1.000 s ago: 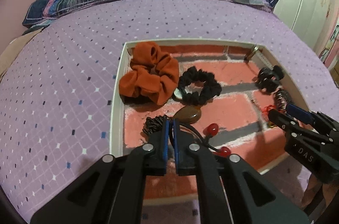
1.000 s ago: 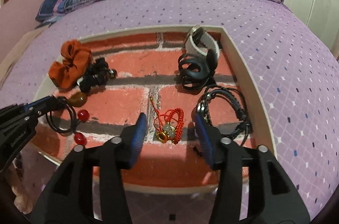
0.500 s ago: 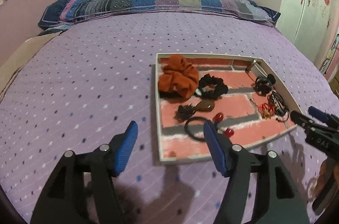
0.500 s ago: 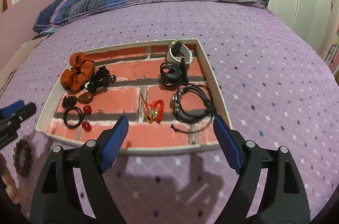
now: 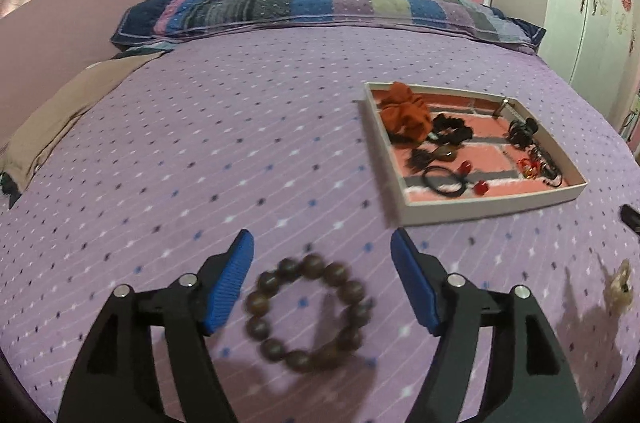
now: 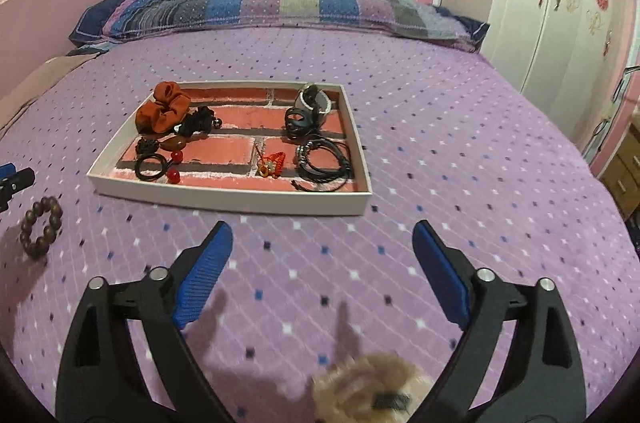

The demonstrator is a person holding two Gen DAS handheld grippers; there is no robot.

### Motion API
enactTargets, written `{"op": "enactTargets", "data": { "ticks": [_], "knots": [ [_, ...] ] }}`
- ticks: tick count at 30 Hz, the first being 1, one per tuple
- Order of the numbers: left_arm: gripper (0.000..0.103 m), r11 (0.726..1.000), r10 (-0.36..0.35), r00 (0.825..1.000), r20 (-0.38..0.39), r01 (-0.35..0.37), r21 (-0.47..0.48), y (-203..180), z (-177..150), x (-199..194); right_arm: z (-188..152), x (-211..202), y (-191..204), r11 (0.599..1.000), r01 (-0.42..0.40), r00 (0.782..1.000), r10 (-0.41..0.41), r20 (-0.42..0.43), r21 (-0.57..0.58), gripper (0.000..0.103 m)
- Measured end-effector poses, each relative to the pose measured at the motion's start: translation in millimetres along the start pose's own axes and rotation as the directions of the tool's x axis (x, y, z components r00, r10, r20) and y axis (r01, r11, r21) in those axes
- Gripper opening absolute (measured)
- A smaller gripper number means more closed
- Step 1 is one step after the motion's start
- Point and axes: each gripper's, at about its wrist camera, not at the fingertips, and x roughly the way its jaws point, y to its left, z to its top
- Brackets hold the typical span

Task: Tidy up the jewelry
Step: 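Move the left tool to the wooden bead bracelet while the right tool approaches the cream scrunchie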

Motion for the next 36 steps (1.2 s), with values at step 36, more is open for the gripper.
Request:
{"op": "enactTargets", "data": {
  "ticks": [36],
  "knots": [
    [0.078, 0.998, 0.008, 0.995, -0.100, -0.014, -0.061, 43.3, -62.5, 36.7, -102.8, 4.6, -54.4, 0.988, 0.090, 0.992, -0.078, -0.094, 0.128, 0.072]
  ]
}}
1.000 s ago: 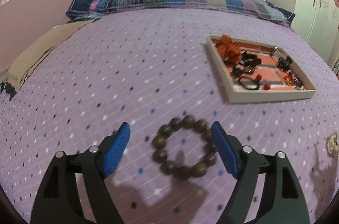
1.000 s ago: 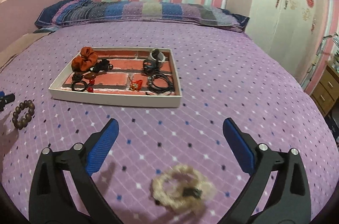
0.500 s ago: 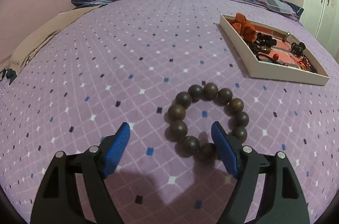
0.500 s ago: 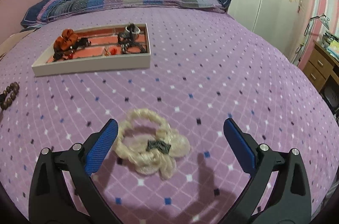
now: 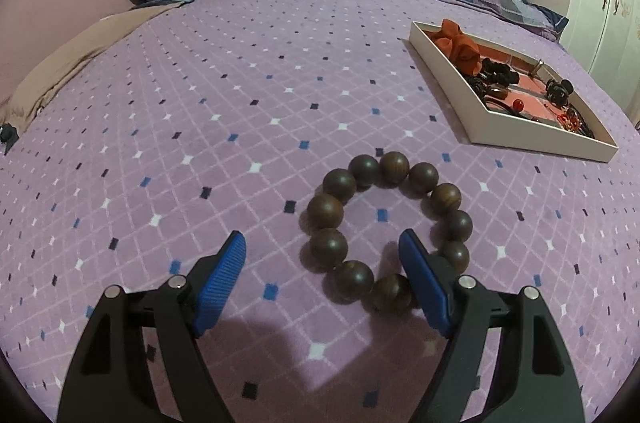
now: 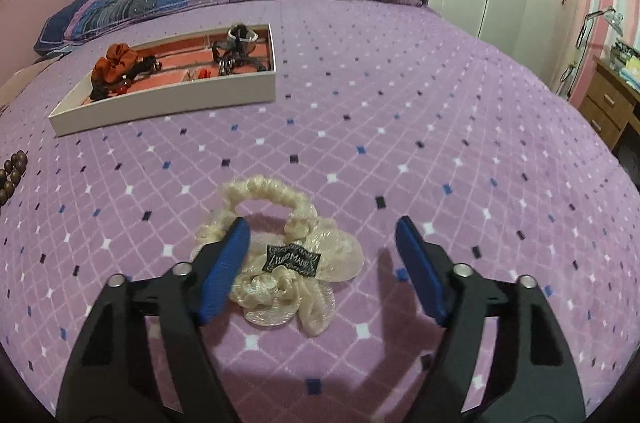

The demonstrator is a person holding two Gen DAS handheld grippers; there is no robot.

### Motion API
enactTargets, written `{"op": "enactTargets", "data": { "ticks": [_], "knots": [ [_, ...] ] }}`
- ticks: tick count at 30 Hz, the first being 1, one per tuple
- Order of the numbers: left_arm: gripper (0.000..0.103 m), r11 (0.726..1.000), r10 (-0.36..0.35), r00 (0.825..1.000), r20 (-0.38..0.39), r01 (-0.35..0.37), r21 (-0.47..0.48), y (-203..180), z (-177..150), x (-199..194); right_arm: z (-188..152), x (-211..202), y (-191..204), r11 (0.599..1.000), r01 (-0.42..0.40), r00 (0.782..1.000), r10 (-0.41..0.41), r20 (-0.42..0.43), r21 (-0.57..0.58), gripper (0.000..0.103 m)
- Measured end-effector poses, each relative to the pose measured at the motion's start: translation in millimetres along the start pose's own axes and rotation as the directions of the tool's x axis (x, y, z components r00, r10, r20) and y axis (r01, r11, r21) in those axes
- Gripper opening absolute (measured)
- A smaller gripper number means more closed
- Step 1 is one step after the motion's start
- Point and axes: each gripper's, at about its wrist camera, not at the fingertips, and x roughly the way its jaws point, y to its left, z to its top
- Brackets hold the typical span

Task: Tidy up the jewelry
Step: 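Move the left tool to the wooden bead bracelet while the right tool approaches the cream scrunchie, then grasp the wooden bead bracelet with the left tool while the right tool grasps the cream scrunchie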

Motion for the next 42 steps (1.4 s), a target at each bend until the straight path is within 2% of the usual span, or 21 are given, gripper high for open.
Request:
{"op": "enactTargets", "data": {
  "ticks": [4, 7, 11, 13, 18, 19, 20, 21, 29, 42],
  "knots": [
    [0.076, 1.000, 0.005, 1.000, -0.003, -0.004, 0.012, -2.5, 2.5, 3.1, -0.8, 3.0, 3.0, 1.000, 0.001, 1.000, -0.001, -0.008, -0.011, 0.069],
    [0.067, 0.999, -0.002, 1.000, -0.001, 0.002, 0.033, -7.2, 3.5, 4.2, -1.7, 5.1, 3.5, 1.000, -0.006, 1.000, 0.006, -0.015, -0.015, 0.065],
    [0.045, 0.996, -0.015, 1.000, 0.007, 0.014, 0.084, -17.9, 5.2, 5.3, -1.9, 5.8, 4.8, 1.000, -0.008, 1.000, 0.008, -0.016, -0.021, 0.062],
    [0.040, 0.995, -0.013, 1.000, 0.009, 0.012, 0.096, -21.5, 6.4, 6.7, -2.0, 6.2, 5.2, 1.000, -0.011, 1.000, 0.011, -0.016, -0.022, 0.061],
    [0.038, 0.995, -0.027, 1.000, 0.003, 0.026, 0.091, -21.1, 8.4, 8.9, -1.5, 9.1, 4.2, 0.999, -0.030, 0.999, 0.030, -0.025, -0.016, 0.058],
    [0.034, 0.996, -0.033, 0.999, 0.004, 0.032, 0.088, -20.2, 8.7, 8.8, -1.5, 9.3, 4.6, 0.999, -0.034, 0.999, 0.034, -0.026, -0.017, 0.056],
    [0.026, 0.996, -0.034, 0.999, 0.005, 0.033, 0.087, -20.1, 8.0, 8.0, -1.6, 9.3, 5.3, 0.999, -0.037, 0.999, 0.036, -0.026, -0.021, 0.055],
    [0.024, 0.996, -0.037, 0.999, 0.003, 0.037, 0.084, -19.4, 8.1, 8.1, -1.7, 9.2, 6.0, 0.999, -0.037, 0.999, 0.036, -0.025, -0.024, 0.054],
    [0.021, 0.996, -0.041, 0.999, 0.009, 0.040, 0.083, -19.8, 5.9, 4.9, -2.2, 9.5, 5.4, 0.998, -0.051, 0.998, 0.050, -0.025, -0.026, 0.050],
    [0.019, 0.995, -0.042, 0.999, 0.028, 0.040, 0.089, -21.7, 1.2, -4.5, -1.7, 8.2, 12.1, 0.997, -0.055, 0.998, 0.054, -0.020, -0.056, 0.032]
  ]
}}
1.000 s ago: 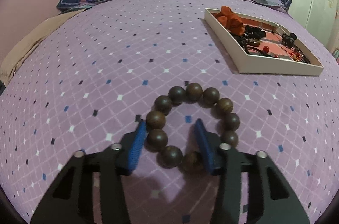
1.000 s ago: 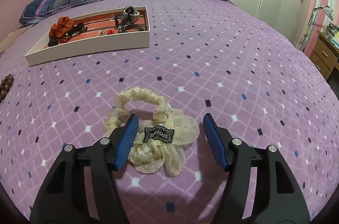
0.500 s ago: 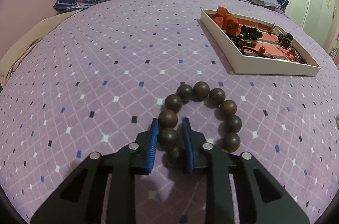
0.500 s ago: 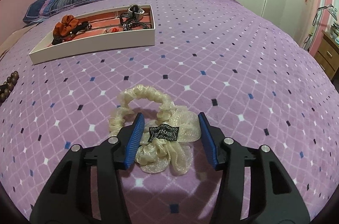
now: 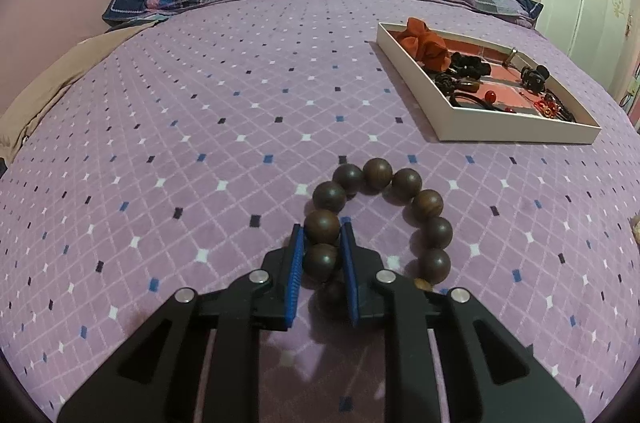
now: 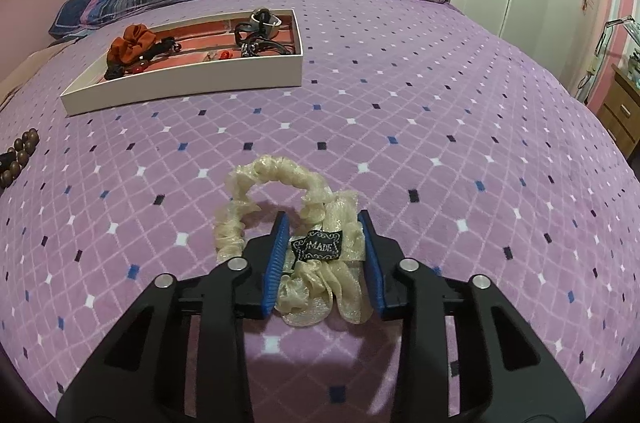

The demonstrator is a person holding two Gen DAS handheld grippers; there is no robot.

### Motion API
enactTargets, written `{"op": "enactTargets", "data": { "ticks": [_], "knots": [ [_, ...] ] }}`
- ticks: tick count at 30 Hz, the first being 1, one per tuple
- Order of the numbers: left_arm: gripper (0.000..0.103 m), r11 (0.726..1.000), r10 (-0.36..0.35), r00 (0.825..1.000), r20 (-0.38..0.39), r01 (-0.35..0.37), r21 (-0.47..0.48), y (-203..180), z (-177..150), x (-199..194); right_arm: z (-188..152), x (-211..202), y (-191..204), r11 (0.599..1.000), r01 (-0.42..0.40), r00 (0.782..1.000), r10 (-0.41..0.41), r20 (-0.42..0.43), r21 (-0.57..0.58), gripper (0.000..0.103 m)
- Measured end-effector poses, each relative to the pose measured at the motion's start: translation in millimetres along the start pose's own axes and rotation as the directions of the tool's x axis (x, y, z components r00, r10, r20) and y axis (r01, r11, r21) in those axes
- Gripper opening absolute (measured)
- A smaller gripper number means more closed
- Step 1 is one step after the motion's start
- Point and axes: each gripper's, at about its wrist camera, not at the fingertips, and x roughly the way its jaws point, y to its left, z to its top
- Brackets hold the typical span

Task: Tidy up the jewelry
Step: 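Grasp the wooden bead bracelet with the left tool while the right tool grasps the cream scrunchie, then carry bead bracelet and cream scrunchie into the tray while opening both tools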

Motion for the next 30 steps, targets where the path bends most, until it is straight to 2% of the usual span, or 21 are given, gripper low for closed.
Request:
{"op": "enactTargets", "data": {
  "ticks": [9, 16, 30],
  "knots": [
    [0.019, 1.000, 0.002, 1.000, 0.009, -0.002, -0.004, -0.9, -1.7, -4.0, 1.2, -2.9, 4.9, 1.000, 0.002, 1.000, -0.002, 0.015, -0.021, 0.026],
    [0.019, 1.000, 0.002, 0.999, 0.047, -0.002, 0.001, -4.8, -0.8, -15.6, 7.5, -14.7, 9.1, 1.000, -0.017, 0.998, 0.018, 0.053, -0.014, 0.022],
    [0.019, 0.997, -0.076, 0.986, 0.147, 0.072, 0.036, -41.8, 29.3, -56.9, 37.0, -16.6, 34.6, 0.997, -0.072, 0.992, 0.075, 0.099, -0.042, 0.022]
  ]
}}
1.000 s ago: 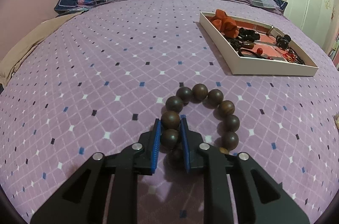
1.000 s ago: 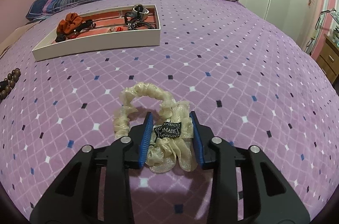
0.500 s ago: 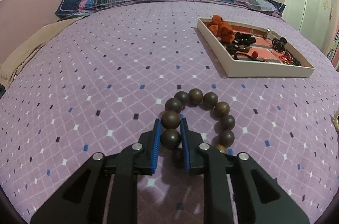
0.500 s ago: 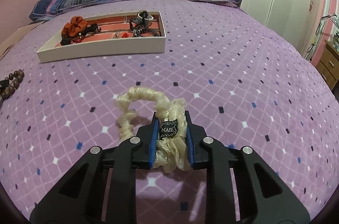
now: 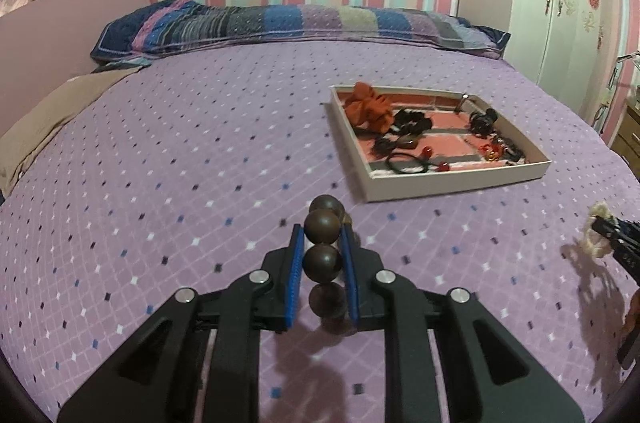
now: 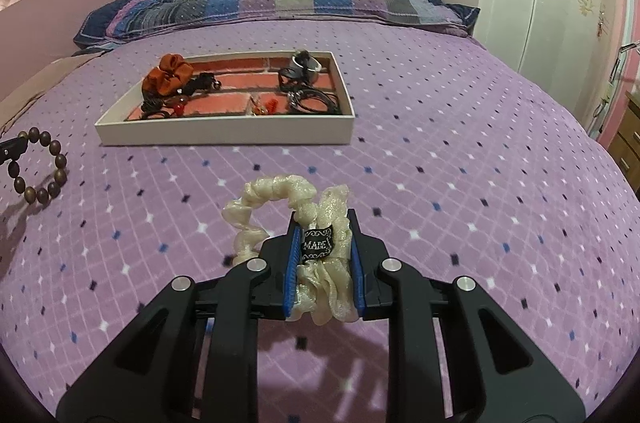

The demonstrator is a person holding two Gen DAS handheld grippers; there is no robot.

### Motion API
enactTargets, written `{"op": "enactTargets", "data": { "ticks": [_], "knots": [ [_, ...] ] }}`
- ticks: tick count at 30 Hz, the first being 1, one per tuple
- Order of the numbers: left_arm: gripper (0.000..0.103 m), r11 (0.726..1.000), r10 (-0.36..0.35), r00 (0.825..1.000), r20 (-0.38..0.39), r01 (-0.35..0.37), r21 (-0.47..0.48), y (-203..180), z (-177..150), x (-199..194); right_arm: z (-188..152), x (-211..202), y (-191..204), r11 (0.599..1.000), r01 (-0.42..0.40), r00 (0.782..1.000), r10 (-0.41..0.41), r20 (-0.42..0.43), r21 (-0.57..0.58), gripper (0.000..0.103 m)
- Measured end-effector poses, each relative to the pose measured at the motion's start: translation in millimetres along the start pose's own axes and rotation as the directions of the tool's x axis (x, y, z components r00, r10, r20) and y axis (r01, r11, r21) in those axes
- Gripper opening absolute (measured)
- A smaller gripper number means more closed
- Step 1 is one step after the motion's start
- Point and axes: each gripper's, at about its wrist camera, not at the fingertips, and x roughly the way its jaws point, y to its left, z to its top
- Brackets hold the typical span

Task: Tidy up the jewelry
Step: 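Carry bead bracelet and cream scrunchie into the tray while opening both tools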

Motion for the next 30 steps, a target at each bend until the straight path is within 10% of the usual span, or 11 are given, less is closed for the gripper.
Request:
{"op": "enactTargets", "data": {
  "ticks": [30],
  "knots": [
    [0.019, 0.980, -0.188, 0.979, 0.083, 0.182, 0.078, -114.6, 122.8, 18.8, 116.7, 49.3, 16.7, 0.998, -0.049, 0.997, 0.051, 0.052, -0.044, 0.022]
  ]
}}
